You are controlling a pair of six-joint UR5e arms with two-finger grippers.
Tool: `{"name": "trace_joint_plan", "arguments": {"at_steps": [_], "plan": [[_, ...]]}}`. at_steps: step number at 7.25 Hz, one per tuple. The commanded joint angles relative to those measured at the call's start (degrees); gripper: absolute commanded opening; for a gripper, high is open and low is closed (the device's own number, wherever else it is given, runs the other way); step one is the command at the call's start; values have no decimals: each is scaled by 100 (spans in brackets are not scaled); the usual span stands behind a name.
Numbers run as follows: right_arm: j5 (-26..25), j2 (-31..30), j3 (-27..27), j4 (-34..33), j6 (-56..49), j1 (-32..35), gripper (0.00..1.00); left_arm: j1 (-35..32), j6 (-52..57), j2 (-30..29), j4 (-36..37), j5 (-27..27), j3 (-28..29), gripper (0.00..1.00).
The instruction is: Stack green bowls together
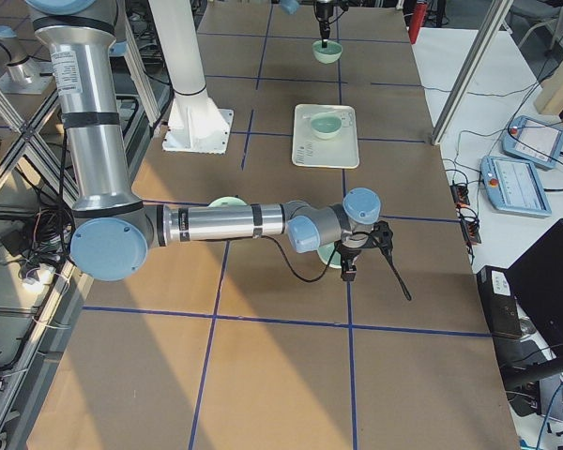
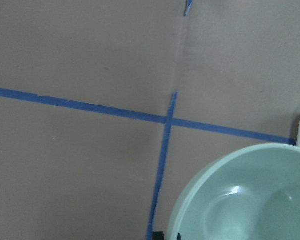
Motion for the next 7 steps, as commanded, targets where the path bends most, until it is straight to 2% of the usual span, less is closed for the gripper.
{"name": "trace_joint_plan", "arguments": {"at_steps": [1,2,3,4,6,7], "plan": [[-287,29,-792,1470,777,-372,100,79,-761,-829,529,7,15,0],[-296,29,-901,1581,813,-477,100,280,-946,-970,529,51,76,0],[-296,29,-911,1582,831,-547,94,438,-1139,-1128,521,51,111,0],[-296,29,-920,1582,883,-574,65,475,-1245,-1208,521,51,138,0],[-279,47,-876,1608,884,-601,0,729,-1509,-1357,485,217,208,0],[-244,117,-893,1599,823,-601,0,904,-1649,-1454,477,305,313,0]]}}
